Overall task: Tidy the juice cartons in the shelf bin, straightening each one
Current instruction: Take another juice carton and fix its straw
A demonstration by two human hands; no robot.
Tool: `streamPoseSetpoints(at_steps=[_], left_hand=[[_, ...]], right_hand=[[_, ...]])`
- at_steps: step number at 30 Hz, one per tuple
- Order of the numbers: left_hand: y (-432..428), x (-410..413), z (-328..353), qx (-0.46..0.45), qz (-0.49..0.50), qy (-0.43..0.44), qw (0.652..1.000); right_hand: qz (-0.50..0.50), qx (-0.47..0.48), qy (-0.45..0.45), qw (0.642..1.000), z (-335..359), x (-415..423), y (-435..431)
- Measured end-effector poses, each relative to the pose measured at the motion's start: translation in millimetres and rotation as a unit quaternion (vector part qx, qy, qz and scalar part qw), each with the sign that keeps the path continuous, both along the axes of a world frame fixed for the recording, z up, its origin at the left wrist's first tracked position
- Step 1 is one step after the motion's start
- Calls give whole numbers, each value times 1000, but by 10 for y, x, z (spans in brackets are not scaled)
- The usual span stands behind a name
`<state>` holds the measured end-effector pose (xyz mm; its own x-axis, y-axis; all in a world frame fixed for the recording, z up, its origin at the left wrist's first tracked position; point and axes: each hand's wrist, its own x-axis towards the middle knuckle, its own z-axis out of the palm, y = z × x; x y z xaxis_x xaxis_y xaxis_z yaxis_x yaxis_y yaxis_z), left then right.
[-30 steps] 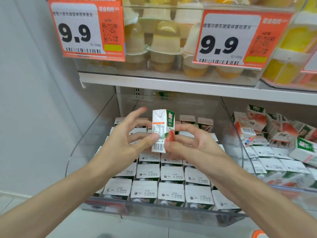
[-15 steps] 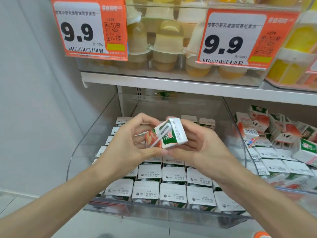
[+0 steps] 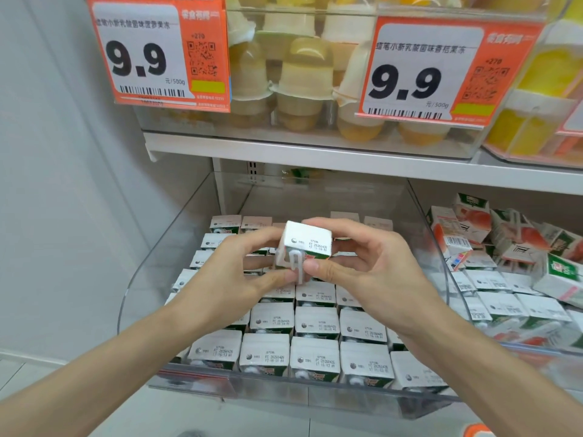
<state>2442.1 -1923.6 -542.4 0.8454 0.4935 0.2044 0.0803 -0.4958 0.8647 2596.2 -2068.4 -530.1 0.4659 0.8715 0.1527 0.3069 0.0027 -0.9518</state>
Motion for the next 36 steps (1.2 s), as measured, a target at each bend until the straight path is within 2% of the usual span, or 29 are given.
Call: streamPoseSetpoints(at_steps=[8, 14, 18, 22, 27, 32, 36], left_hand=[[53, -14, -39, -9, 86, -15, 996], [-10, -33, -8, -2, 110, -32, 993], [-145, -27, 16, -10, 87, -39, 995], [-202, -6, 41, -1, 73, -23, 997], [-160, 12, 64, -48, 39, -5, 998], [-77, 1, 43, -39, 24, -17, 999], [-67, -2, 29, -15, 64, -44, 997]], right_hand=[[-19, 16, 76, 997, 21, 27, -15], [26, 10, 5, 1000, 44, 5, -30], [23, 42, -29, 998, 29, -20, -11], [7, 61, -24, 998, 23, -26, -24], [-27, 63, 3, 998, 21, -32, -24], [13, 61, -7, 998, 34, -6, -47], [21, 41, -90, 995, -29, -40, -6]])
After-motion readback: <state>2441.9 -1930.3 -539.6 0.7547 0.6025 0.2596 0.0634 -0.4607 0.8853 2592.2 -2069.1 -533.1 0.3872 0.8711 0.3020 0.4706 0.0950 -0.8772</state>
